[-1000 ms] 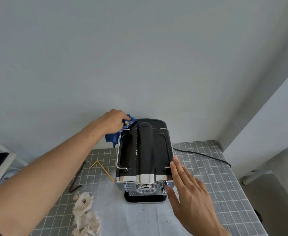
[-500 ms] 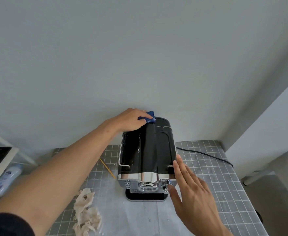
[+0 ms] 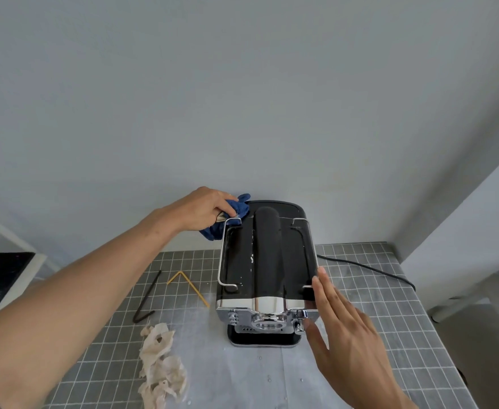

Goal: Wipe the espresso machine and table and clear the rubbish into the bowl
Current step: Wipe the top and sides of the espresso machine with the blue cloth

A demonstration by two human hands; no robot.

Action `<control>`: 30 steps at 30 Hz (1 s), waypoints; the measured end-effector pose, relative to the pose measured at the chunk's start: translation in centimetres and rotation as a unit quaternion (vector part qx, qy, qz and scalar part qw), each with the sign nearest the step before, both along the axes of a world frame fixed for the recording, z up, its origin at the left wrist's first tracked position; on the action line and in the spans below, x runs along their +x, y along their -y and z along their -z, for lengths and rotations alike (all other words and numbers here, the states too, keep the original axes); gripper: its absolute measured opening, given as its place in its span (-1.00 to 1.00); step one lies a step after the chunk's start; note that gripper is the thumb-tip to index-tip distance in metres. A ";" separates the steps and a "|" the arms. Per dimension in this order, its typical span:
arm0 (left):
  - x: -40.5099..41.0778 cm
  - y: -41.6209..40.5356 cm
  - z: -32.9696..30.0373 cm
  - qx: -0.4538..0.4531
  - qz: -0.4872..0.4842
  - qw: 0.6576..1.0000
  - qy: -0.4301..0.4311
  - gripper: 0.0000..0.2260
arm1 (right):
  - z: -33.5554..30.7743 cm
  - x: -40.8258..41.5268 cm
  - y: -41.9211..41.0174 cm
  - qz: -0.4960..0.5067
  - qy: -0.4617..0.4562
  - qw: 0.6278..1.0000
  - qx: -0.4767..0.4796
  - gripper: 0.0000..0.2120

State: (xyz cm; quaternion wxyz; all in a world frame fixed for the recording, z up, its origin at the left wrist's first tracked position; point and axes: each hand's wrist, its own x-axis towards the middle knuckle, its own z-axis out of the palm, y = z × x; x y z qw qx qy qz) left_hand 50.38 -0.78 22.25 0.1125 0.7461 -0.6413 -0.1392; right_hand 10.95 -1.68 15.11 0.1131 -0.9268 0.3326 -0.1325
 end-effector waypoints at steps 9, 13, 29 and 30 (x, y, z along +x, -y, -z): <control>-1.9 1.8 0.5 0.008 -0.019 0.999 -0.036 -0.49 | -0.5 0.1 -0.1 -0.002 -0.001 1.000 0.004 -0.32; -1.7 1.4 0.7 0.017 -0.021 0.998 -0.051 -0.50 | -0.5 0.0 -0.2 -0.005 -0.001 1.000 0.003 -0.31; -2.6 2.1 -0.2 -0.013 -0.050 0.994 -0.093 -0.85 | -0.1 0.1 -0.1 0.001 0.018 1.000 -0.007 -0.30; -2.8 2.2 -0.4 -0.004 -0.044 0.996 -0.080 -0.84 | -0.1 0.1 -0.1 0.002 0.017 1.000 -0.007 -0.29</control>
